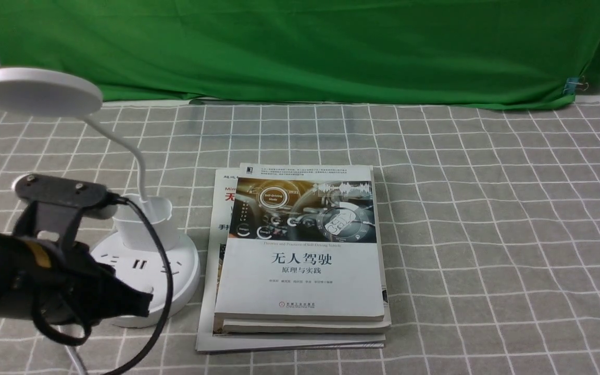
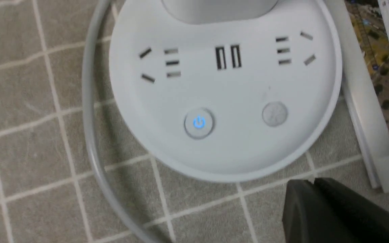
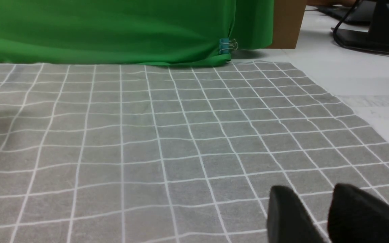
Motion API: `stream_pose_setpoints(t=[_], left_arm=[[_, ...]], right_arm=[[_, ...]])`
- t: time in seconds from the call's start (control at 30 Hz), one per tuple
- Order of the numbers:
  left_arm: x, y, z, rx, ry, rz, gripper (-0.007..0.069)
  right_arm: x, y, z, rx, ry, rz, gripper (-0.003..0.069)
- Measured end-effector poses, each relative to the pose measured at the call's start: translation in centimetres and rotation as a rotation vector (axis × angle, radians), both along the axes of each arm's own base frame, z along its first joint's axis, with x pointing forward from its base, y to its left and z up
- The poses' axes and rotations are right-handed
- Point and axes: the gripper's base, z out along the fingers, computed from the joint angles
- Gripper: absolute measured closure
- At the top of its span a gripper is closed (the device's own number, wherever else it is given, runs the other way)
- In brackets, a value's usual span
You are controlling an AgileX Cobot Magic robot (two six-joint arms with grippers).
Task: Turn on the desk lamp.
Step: Use the left arm to press the button switch on the lamp holder
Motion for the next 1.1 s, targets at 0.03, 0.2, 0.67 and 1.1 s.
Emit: stream_pose_setpoints(t=[0.03, 0.2, 0.67, 1.1], left_arm=[[0.1, -0.1, 0.0, 0.002, -0.001, -0.004, 0.0606], [2.1, -0.8, -1.5, 0.023, 0.025, 0.0, 0.0606], [3.8, -1.0, -3.3, 0.056, -0.022, -0.03, 0.0606], [4.5, -1.2, -4.2, 0.063, -0.014, -0.037, 0.0606]], right_arm=[[0.0, 0.0, 0.0, 0.0, 0.0, 0.0, 0.0414], [0.0, 0.0, 0.0, 0.0, 0.0, 0.0, 0.0414], [0.0, 0.0, 0.0, 0.0, 0.0, 0.0, 0.0414], [0.0, 0.0, 0.0, 0.0, 0.0, 0.0, 0.0414]])
